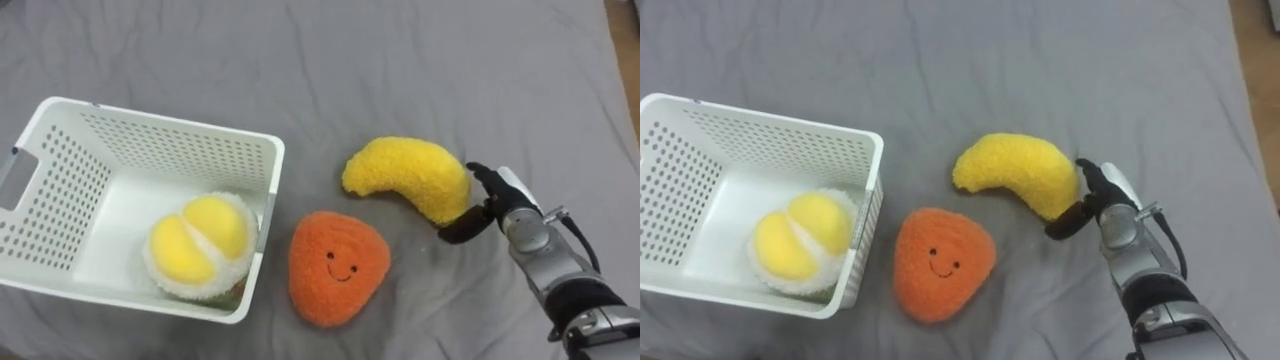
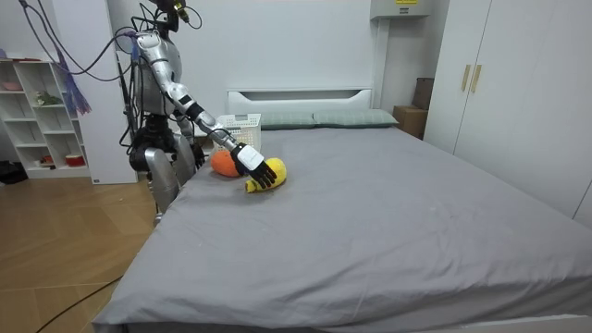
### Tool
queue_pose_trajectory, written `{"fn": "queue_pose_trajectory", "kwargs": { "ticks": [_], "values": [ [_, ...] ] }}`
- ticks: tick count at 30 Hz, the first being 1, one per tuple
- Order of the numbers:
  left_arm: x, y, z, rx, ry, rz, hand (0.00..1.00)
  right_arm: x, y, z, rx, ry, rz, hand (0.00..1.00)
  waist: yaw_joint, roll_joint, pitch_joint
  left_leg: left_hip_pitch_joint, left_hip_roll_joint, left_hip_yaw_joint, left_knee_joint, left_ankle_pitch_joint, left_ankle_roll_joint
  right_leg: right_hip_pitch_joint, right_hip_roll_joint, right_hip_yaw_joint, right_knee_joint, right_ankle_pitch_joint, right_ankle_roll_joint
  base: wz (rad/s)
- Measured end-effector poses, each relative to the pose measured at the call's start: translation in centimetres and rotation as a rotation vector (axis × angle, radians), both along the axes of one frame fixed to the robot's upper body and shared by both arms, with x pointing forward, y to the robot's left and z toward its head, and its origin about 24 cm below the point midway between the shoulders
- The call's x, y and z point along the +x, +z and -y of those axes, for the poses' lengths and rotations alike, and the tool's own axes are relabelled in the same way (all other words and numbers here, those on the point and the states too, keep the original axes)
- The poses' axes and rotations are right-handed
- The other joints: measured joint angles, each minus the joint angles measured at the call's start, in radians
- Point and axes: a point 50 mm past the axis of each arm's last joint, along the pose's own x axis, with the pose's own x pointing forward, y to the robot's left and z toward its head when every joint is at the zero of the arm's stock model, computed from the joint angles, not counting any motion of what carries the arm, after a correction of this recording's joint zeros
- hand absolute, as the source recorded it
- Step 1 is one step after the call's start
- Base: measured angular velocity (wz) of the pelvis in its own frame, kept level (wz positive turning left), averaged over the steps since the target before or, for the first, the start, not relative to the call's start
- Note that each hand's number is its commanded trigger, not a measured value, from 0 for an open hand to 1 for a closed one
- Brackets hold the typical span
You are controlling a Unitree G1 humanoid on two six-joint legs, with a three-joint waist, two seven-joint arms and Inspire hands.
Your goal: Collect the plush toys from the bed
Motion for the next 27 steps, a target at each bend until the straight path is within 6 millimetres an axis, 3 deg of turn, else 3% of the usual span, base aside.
{"fn": "queue_pose_trajectory", "kwargs": {
  "ticks": [15,25,27],
  "values": [
    [0.4,0.0,0.2,-0.01,-0.011,0.029,0.0,0.7,0.9,0.3,0.017,-0.065,0.076,0.0,0.004,0.0,0.0101,-0.045,-0.004,-0.025,0.005,0.001,-0.002,-0.03,0.001,-0.018,-0.01,0.0,0.0,0.03],
    [0.9,0.1,0.6,-0.007,-0.056,0.051,0.0,1.6,2.1,0.0,0.079,-0.1,0.166,0.0,0.028,-0.001,0.0124,-0.06,-0.006,-0.041,0.006,0.001,-0.002,-0.038,-0.002,-0.04,-0.009,0.0,0.0,0.04],
    [1.0,0.2,0.6,-0.007,-0.058,0.058,0.0,1.8,2.2,-0.2,0.093,-0.098,0.178,0.0,0.031,-0.001,0.0161,-0.06,-0.006,-0.048,0.007,0.001,-0.002,-0.036,-0.003,-0.044,-0.009,0.0,0.0,0.08]
  ]
}}
